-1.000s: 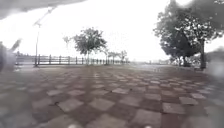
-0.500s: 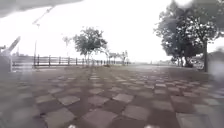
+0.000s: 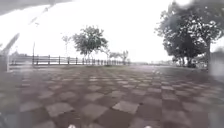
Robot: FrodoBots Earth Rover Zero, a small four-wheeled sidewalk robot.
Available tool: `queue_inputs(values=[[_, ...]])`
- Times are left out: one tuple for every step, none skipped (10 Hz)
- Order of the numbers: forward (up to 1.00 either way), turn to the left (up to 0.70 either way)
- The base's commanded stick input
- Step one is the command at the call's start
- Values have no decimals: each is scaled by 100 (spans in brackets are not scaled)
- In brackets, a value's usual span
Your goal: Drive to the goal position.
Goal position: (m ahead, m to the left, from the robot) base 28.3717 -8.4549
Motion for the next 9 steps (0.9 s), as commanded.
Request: queue_inputs(values=[[70,-35],[70,-35],[70,-35],[70,-35],[70,-35],[70,-35],[70,-28],[70,0],[70,0]])
